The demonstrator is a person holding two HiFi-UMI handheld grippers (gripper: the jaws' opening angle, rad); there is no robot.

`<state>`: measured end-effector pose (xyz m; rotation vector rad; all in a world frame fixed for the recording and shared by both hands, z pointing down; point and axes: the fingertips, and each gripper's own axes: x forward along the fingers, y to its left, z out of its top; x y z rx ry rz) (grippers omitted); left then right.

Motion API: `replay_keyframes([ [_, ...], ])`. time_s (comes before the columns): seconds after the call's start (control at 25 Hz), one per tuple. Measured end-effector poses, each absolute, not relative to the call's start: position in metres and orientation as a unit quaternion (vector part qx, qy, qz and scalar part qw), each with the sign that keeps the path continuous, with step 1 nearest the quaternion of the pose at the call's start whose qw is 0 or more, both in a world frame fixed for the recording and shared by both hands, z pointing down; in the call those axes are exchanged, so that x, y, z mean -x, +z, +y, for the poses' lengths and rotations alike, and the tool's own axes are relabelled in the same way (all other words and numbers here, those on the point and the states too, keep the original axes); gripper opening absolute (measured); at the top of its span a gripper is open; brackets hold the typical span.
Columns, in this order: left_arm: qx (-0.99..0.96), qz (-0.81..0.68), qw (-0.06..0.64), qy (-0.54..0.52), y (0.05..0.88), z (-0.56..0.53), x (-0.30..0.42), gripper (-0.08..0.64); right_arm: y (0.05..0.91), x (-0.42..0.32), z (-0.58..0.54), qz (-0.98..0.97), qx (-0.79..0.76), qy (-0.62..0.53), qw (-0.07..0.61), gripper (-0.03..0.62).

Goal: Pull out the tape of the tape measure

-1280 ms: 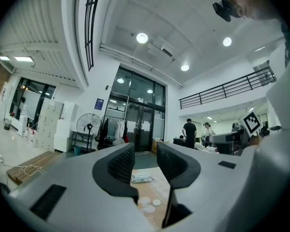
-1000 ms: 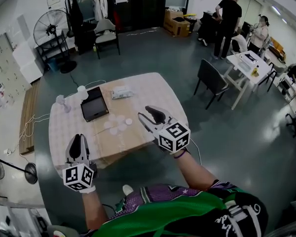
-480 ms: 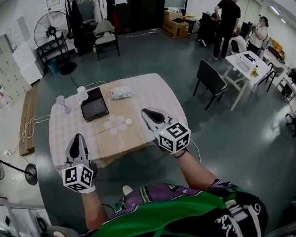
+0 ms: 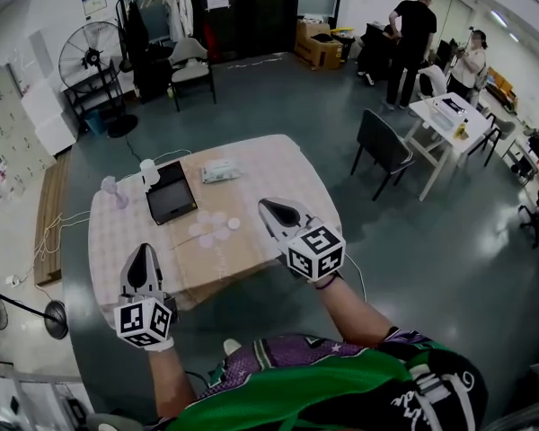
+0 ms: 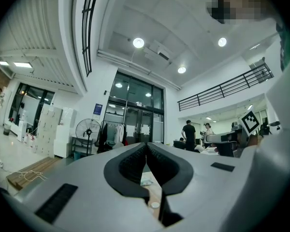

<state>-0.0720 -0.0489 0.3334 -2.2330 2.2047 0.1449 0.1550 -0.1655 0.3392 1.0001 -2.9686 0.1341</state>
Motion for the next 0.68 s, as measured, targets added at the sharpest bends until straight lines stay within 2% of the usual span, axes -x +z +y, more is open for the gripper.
replay_keyframes([
  [0.68, 0.712, 0.7, -0.012, 0.05, 0.3428, -0.0482, 0.0793, 0.026, 0.3468, -0.1514, -0.1703, -0.942, -0.331, 0.047, 0.018, -0.003],
])
